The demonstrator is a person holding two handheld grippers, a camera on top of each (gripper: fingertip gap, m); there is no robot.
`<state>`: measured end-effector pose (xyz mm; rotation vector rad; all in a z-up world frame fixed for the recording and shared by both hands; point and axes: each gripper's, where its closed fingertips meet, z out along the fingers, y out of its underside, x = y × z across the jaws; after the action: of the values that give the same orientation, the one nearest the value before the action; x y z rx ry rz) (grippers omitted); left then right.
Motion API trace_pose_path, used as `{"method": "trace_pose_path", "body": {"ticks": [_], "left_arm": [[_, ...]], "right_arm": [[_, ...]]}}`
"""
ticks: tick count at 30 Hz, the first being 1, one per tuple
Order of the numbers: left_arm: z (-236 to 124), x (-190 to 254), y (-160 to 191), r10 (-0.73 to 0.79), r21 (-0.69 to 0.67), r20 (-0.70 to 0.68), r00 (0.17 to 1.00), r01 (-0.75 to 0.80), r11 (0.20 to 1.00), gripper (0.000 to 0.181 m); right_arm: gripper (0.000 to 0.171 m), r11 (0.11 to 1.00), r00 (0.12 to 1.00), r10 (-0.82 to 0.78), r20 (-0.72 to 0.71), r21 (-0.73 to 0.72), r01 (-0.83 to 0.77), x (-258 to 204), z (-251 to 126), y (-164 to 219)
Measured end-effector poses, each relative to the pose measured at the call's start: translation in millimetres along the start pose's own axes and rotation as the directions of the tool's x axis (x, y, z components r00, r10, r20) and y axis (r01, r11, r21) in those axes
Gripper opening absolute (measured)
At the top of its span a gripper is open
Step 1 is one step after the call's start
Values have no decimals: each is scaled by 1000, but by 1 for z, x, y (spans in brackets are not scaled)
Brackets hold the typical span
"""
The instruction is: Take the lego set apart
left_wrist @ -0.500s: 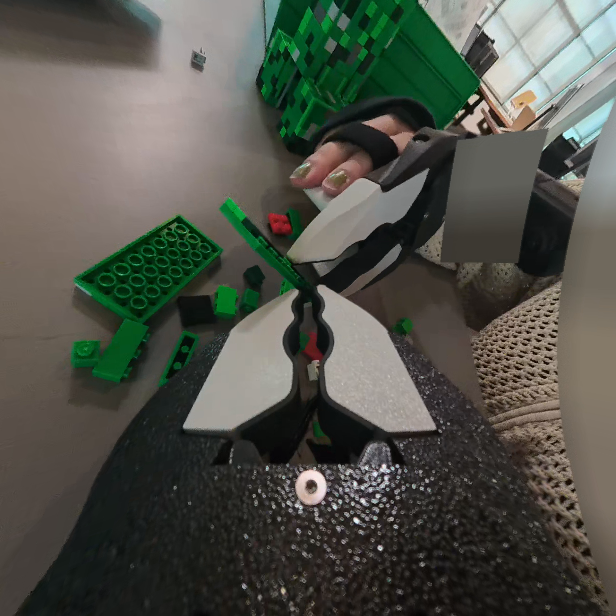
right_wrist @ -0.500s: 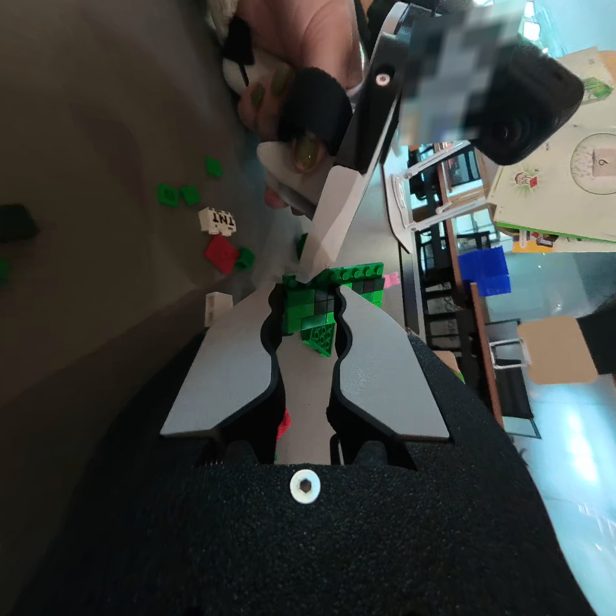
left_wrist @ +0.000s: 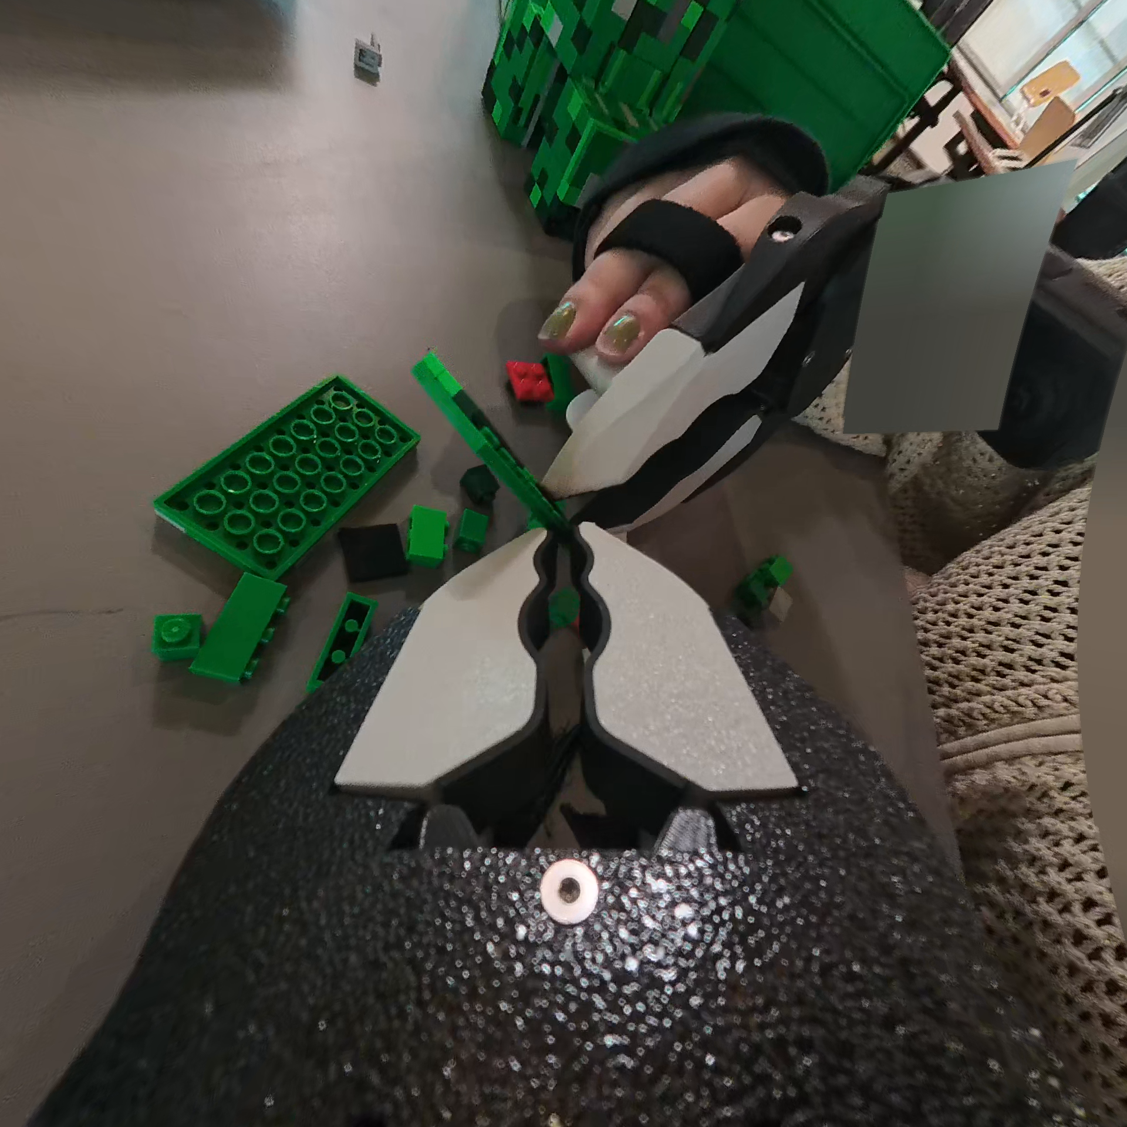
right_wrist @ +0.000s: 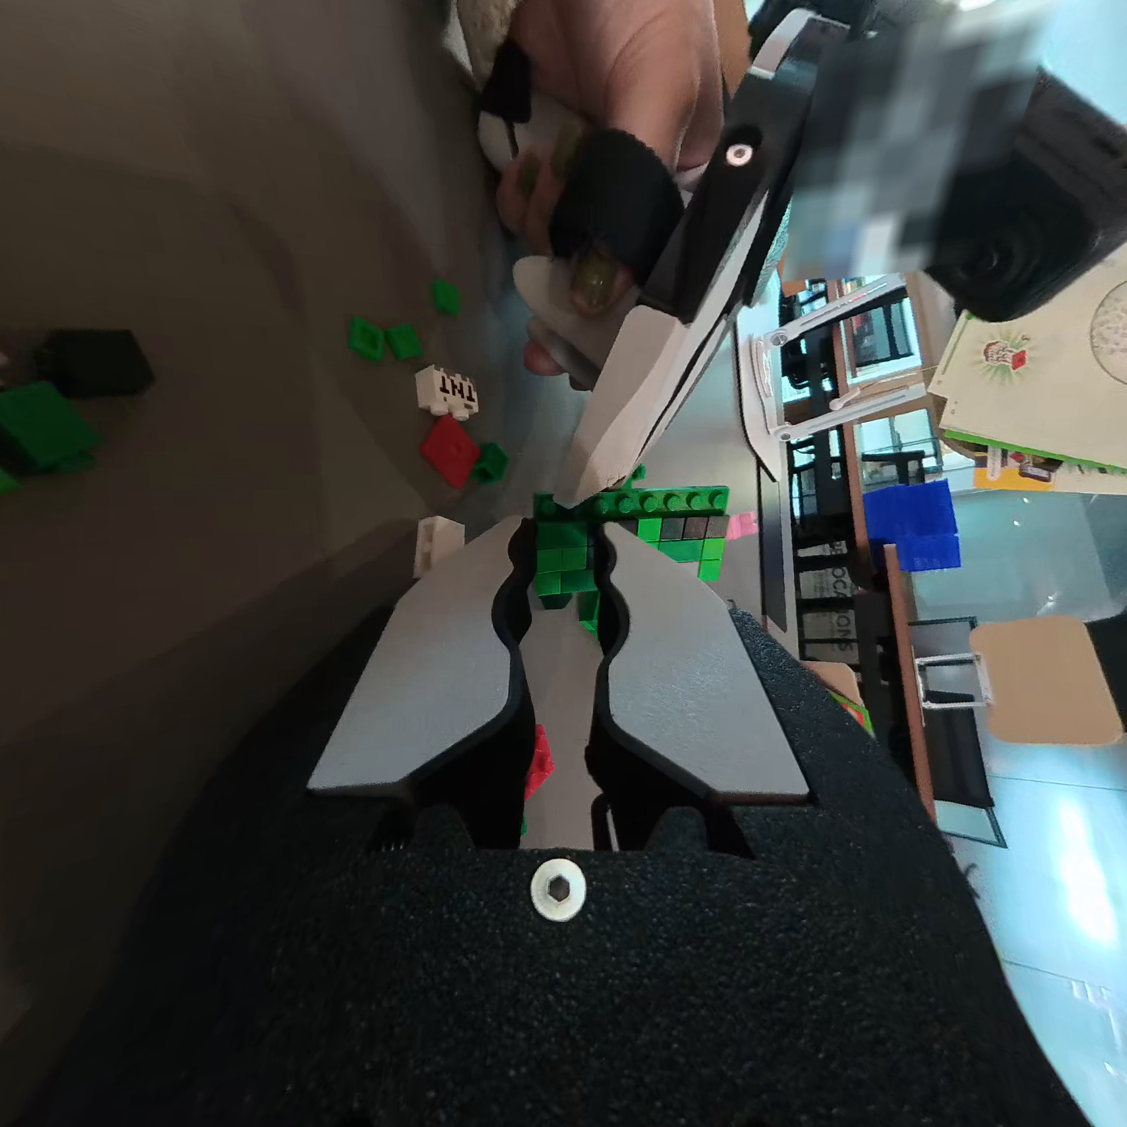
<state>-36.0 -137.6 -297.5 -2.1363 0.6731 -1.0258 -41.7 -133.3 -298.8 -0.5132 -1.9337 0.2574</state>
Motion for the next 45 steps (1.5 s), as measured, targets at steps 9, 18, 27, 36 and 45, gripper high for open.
{"method": "trace_pose_path", "body": {"ticks": [9,18,27,36,45], "left_arm": [[0,-6,6,103,-63,68,992,-99,993,3],[-9,-13,-6,45,44,102,994,-49,998,3],[-26,-6,-38,32,298,37,999,-42,954,3],[-42,37,-59,163,511,-223,961,-27,859,3],[-46,38,-62,287,566,-62,956,-203,799,3]], "right_arm": [[0,993,992,114,52,29,-116,-6,3,-5],[26,967,962,248,-118,90,-238,24,1,-1],[32,878,861,476,-178,142,-456,48,-5,5],[18,578,643,761,88,357,-734,60,-20,-27],[27,289,462,784,414,415,-862,61,-34,-47]]}}
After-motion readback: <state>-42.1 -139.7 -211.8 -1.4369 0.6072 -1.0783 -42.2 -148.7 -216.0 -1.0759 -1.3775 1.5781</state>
